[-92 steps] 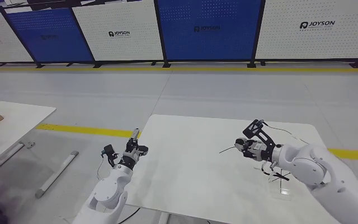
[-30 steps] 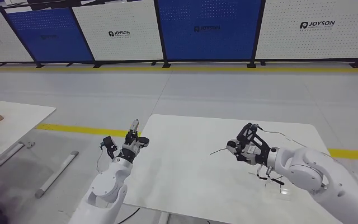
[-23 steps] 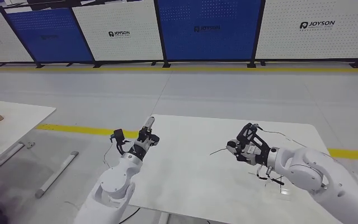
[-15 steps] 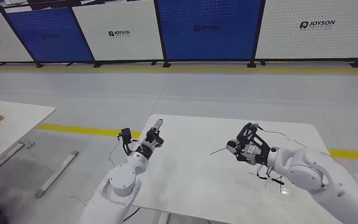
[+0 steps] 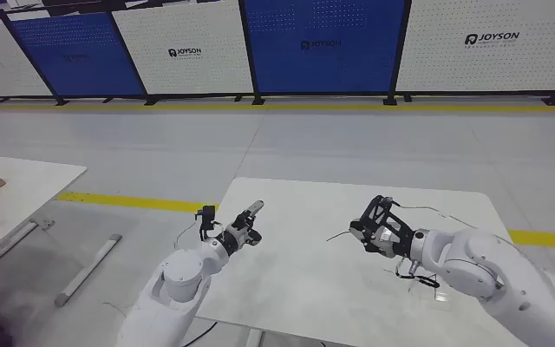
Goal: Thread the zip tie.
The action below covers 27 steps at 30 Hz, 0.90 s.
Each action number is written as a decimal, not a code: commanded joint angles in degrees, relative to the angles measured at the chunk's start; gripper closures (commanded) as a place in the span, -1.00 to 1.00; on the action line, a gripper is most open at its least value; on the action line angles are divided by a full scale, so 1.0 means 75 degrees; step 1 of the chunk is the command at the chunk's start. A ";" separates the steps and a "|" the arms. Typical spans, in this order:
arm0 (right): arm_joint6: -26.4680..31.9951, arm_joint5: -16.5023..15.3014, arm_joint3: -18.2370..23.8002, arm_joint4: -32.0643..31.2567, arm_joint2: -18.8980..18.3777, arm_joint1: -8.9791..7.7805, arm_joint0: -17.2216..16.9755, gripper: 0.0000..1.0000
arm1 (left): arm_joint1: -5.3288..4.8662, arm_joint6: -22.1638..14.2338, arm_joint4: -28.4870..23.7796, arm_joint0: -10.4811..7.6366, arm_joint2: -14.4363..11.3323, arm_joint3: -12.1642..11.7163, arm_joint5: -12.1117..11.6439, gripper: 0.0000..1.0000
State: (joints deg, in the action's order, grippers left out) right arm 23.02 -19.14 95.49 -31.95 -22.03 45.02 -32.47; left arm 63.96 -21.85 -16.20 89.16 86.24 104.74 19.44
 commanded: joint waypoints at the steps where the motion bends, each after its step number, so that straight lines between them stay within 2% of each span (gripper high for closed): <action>1: 0.0131 -0.0045 0.0098 -0.0414 -0.0018 0.0032 -0.0020 1.00 | -0.0117 -0.0503 -0.0219 -0.0091 -0.0084 -0.0143 0.0005 -1.00; 5: 0.0367 -0.0045 0.0340 -0.1104 0.0008 0.0121 -0.0026 1.00 | -0.0363 -0.0941 -0.1014 -0.0298 -0.0410 -0.0356 0.0005 -1.00; 6: 0.0410 -0.0045 0.0389 -0.1219 0.0013 0.0151 -0.0029 1.00 | -0.0468 -0.1033 -0.1239 -0.0397 -0.0576 -0.0454 0.0005 -1.00; 8: 0.0427 -0.0045 0.0383 -0.1239 -0.0005 0.0181 -0.0037 1.00 | -0.0618 -0.1005 -0.1477 -0.0552 -0.0795 -0.0597 0.0005 -1.00; 16: 0.0427 -0.0045 0.0383 -0.1239 -0.0005 0.0181 -0.0037 1.00 | -0.0618 -0.1005 -0.1477 -0.0552 -0.0795 -0.0597 0.0005 -1.00; 20: 0.0392 -0.0045 0.0453 -0.1561 -0.0095 0.0195 -0.0108 1.00 | -0.0654 -0.1373 -0.2046 -0.0554 -0.0943 -0.0832 0.0005 -1.00; 24: 0.0492 -0.0045 0.0728 -0.2137 -0.0144 0.0215 -0.0120 1.00 | -0.0791 -0.1621 -0.2809 -0.0863 -0.1266 -0.1125 0.0005 -1.00; 26: 0.0543 -0.0045 0.0882 -0.2393 -0.0087 0.0230 -0.0115 1.00 | -0.0884 -0.1742 -0.3241 -0.1059 -0.1539 -0.1295 0.0005 -1.00; 27: 0.0594 -0.0045 0.0942 -0.2534 -0.0032 0.0242 -0.0098 1.00 | -0.0956 -0.1770 -0.3538 -0.1231 -0.1747 -0.1409 0.0005 -1.00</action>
State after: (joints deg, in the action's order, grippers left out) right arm 27.21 -19.48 102.23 -50.15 -22.58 46.78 -33.30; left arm 57.22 -34.96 -40.74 80.95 74.50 94.86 19.48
